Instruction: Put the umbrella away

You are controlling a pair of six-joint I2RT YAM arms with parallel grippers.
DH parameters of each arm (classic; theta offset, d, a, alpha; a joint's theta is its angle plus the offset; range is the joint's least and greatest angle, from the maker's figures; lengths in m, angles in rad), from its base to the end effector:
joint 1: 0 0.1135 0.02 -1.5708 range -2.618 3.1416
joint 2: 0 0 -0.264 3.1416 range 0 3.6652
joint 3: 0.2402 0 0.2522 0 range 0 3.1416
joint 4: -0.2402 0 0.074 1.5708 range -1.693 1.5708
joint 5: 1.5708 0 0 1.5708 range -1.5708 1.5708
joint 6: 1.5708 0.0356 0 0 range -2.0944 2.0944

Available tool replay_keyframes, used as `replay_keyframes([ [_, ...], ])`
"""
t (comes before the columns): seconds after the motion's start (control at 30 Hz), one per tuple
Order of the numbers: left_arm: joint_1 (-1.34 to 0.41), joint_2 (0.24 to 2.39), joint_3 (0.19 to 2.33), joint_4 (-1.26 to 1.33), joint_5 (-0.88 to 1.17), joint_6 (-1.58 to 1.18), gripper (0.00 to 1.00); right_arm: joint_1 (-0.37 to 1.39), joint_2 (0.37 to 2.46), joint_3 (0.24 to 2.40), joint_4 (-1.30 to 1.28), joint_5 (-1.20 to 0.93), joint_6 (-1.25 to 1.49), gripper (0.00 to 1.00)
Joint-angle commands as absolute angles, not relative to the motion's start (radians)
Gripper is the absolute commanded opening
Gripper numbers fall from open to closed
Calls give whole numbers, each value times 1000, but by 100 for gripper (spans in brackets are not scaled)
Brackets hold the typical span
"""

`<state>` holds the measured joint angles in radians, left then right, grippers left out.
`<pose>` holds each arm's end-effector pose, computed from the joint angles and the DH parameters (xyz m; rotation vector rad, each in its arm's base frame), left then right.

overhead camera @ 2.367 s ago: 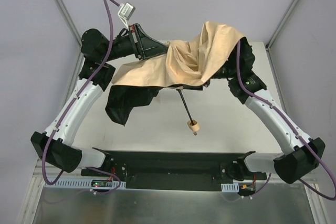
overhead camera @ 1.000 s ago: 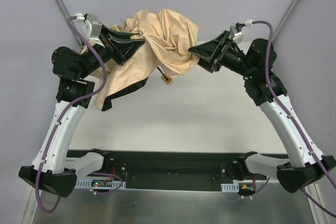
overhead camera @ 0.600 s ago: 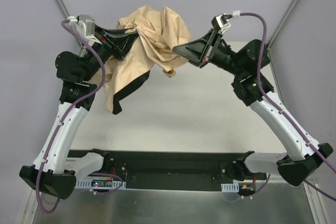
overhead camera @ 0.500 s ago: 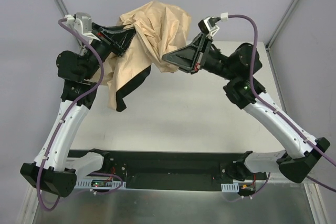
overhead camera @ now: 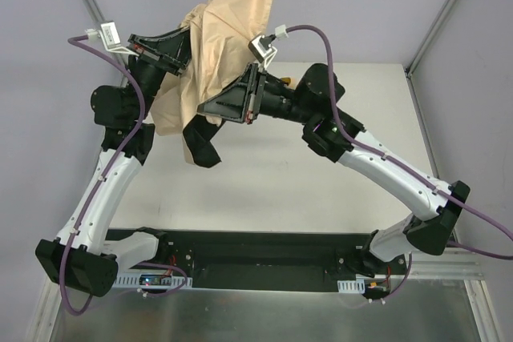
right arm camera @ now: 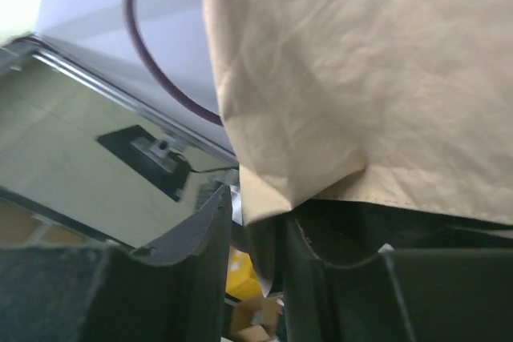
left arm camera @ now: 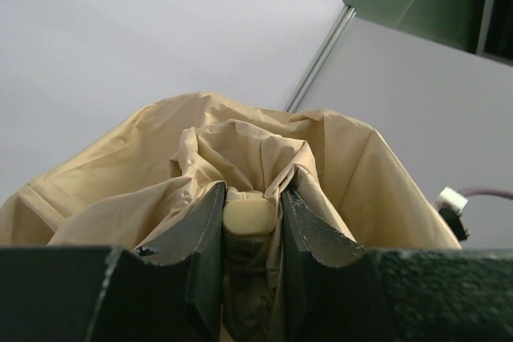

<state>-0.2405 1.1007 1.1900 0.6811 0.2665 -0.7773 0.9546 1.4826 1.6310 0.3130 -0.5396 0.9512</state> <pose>0.2083 -0.0607 0.5059 0.0338 0.8773 -1.0619 0.1722 0.2748 0.5186 -0.5862 1.3075 1.9310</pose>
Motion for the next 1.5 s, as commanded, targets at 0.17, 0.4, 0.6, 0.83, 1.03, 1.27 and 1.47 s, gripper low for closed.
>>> replay_keyframes([
  [0.17, -230, 1126, 1137, 1043, 288, -893, 0, 1002, 1341, 1663, -212, -486, 486, 59],
  [0.4, -199, 1149, 1146, 1166, 575, -870, 0, 996, 1129, 1539, -268, -466, 367, 90],
  [0.6, -178, 1155, 1149, 1244, 678, -894, 0, 864, 1031, 1531, -427, -457, 437, 96],
  [0.83, -179, 1178, 1129, 1382, 634, -991, 0, 830, 1110, 1489, 96, -595, 803, 100],
  [1.03, -178, 1166, 1135, 1376, 634, -985, 0, 876, 1166, 1545, -37, -532, 765, 45],
  [1.27, -178, 1184, 1176, 1417, 666, -1012, 0, 970, 1264, 1634, -84, -566, 671, 49],
  [1.47, -178, 1160, 1158, 1430, 764, -986, 0, 706, 1020, 1445, -186, -621, 676, 98],
])
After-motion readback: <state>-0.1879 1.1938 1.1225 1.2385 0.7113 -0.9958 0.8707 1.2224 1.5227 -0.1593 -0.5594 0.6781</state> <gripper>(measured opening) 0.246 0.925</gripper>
